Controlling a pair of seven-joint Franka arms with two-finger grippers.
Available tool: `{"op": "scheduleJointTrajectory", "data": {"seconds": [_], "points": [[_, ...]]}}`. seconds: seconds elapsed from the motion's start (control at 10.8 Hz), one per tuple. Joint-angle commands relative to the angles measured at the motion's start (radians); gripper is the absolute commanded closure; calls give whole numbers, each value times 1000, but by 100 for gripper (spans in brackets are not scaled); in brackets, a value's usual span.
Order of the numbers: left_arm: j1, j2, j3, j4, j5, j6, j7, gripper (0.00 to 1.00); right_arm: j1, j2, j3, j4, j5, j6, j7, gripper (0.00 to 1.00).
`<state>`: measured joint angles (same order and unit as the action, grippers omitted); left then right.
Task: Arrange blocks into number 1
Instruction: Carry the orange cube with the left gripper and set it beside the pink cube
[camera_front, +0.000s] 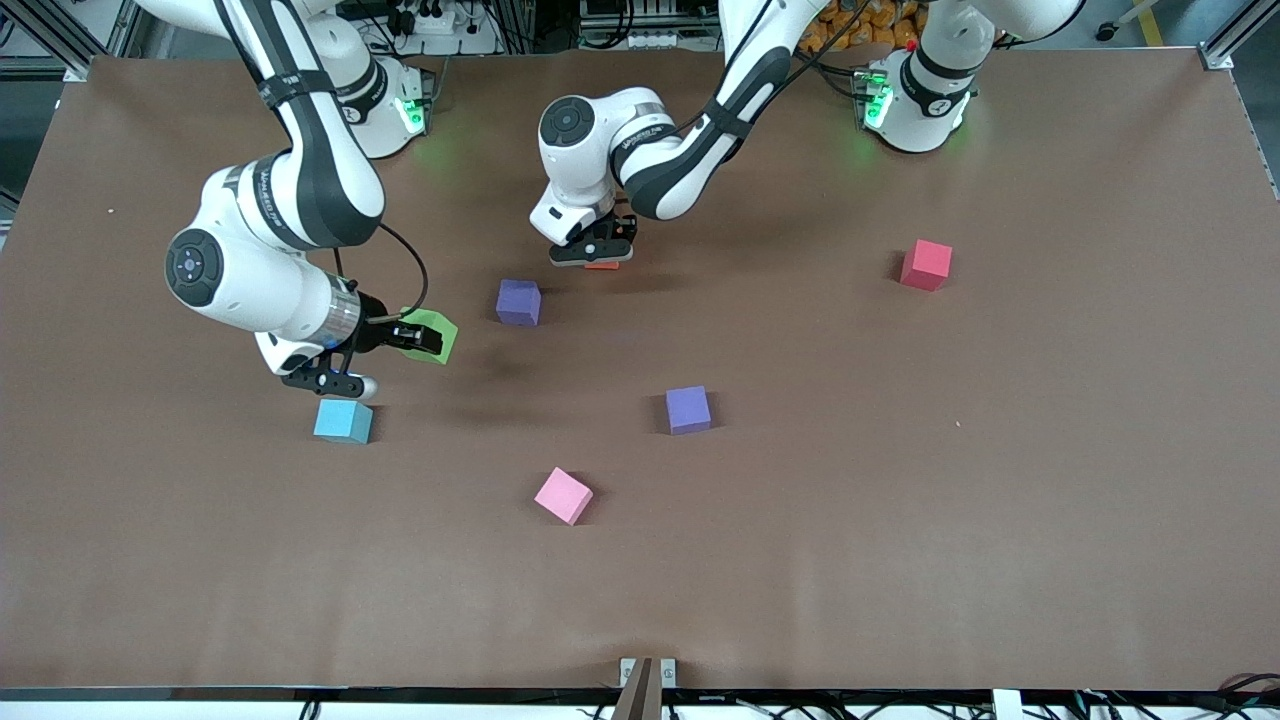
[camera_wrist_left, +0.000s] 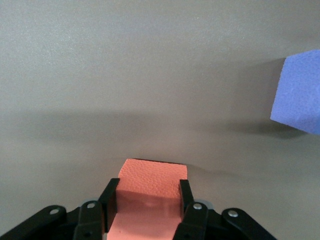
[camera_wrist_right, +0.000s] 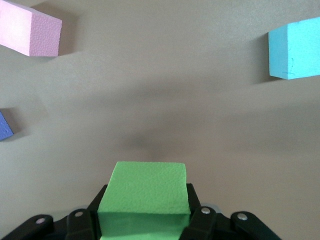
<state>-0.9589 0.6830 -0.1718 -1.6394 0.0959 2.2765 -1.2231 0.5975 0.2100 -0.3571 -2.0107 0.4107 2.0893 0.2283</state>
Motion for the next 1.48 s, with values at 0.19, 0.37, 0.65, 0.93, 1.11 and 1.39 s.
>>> {"op": "scheduleJointTrajectory", "data": {"seconds": [0.19, 0.37, 0.65, 0.93, 1.11, 1.39], "points": [[-8, 10, 6, 42, -13, -20, -27, 100, -7, -50, 1, -45, -41, 0, -4, 40], [-7, 20, 6, 55, -15, -20, -27, 100, -8, -49, 1, -45, -41, 0, -6, 40], [-12, 32, 6, 61, -16, -20, -30, 100, -8, -49, 1, -45, -41, 0, -4, 40], [-29, 32, 6, 61, -16, -20, -30, 100, -7, -47, 1, -43, -41, 0, -4, 40], [-34, 33, 6, 59, -16, -20, -30, 100, -7, -47, 1, -43, -41, 0, -4, 40], [-34, 35, 6, 55, -7, -20, -19, 1, -7, -46, 3, -43, -41, 0, -4, 40]]}}
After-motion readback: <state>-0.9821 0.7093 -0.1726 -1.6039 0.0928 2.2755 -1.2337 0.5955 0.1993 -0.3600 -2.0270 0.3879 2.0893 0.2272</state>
